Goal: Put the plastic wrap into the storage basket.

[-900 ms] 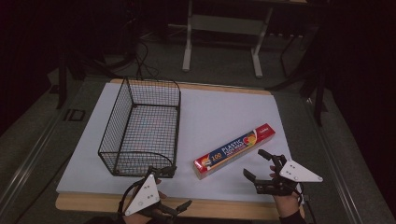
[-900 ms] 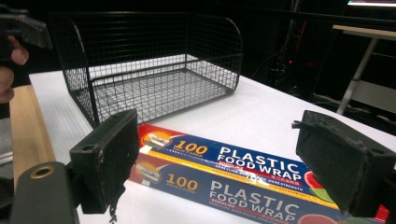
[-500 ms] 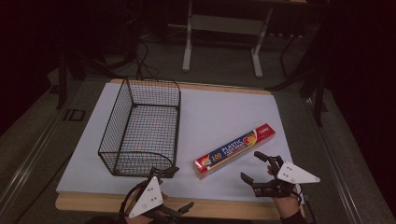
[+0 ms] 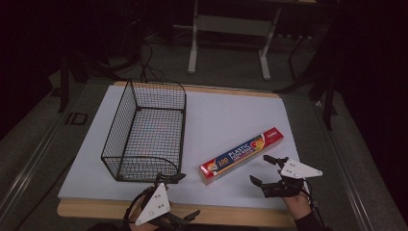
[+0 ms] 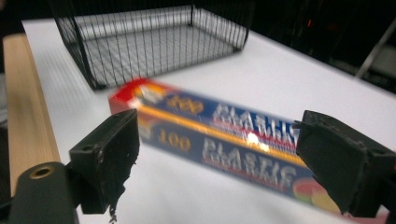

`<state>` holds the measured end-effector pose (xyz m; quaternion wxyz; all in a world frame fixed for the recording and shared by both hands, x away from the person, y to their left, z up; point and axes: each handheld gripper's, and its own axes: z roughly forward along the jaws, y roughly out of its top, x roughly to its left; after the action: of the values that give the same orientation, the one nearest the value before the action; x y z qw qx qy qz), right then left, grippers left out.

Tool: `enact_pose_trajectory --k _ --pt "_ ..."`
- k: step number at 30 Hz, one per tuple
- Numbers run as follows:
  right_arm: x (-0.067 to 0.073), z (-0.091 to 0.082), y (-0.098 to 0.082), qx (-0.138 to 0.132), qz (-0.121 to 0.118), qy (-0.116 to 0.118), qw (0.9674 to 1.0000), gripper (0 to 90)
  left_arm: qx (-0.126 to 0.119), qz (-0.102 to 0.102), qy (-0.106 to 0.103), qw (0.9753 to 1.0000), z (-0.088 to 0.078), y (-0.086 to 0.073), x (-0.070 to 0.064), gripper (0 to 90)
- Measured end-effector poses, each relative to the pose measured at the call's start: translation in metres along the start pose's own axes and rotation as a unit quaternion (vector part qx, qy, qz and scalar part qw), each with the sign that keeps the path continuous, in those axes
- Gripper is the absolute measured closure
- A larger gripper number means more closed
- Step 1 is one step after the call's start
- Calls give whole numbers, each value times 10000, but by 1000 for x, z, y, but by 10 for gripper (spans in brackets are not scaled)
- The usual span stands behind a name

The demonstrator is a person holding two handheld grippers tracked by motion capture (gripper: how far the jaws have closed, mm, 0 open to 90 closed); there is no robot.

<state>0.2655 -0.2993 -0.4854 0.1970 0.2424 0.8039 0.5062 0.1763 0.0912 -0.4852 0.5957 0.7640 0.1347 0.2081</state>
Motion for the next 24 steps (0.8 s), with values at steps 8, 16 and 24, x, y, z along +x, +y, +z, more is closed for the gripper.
enact_pose_trajectory --k 8,16,24 --pt "-18 8 -7 461 245 520 9973 122 -2 20 -38 10000 0 1 0 2" --pt "-24 16 1 996 -313 450 9935 128 13 -2 -61 10000 1 0 0 1" --pt "-44 33 9 1527 2 788 9851 109 -57 -117 -147 9998 0 0 1 2"
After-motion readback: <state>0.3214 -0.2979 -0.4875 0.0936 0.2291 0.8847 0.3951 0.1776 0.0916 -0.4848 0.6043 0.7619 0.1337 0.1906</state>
